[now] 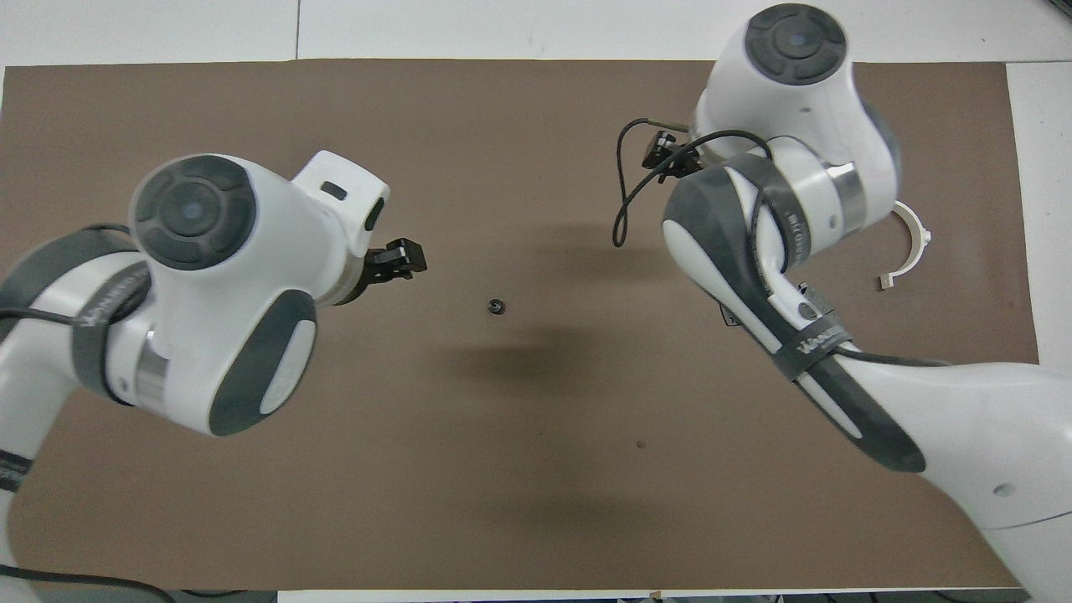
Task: Pick bearing gear from pile to tray
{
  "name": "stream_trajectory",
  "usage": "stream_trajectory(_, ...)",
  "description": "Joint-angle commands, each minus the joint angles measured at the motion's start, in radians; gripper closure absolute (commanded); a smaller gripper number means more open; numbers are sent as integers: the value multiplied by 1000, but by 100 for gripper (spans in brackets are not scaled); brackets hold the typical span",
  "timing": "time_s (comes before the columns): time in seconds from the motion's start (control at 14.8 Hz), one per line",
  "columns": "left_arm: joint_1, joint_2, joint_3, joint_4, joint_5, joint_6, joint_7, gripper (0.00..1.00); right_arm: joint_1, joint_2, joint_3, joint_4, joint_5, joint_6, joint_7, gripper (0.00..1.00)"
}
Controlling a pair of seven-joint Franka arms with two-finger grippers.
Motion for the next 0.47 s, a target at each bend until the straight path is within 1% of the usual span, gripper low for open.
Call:
stream_trajectory(0.0,-87,84,11,11,24,35,-73,0,-87,-2,19,-45,12,16,-118,0)
stream_trajectory(0.14,-121,155,11,12,19,87,-134,0,-142,-1,19,-76,4,60,-187,0)
stream_trajectory(0.27,-139,204,10,9,-2,136,-160,0,-191,-1,16,-149,-4,163,-244,0)
stream_trajectory(0.41,-159,215,10,-18,-54,171,-160,0,-223,10,14,-201,-27,244,-263,0)
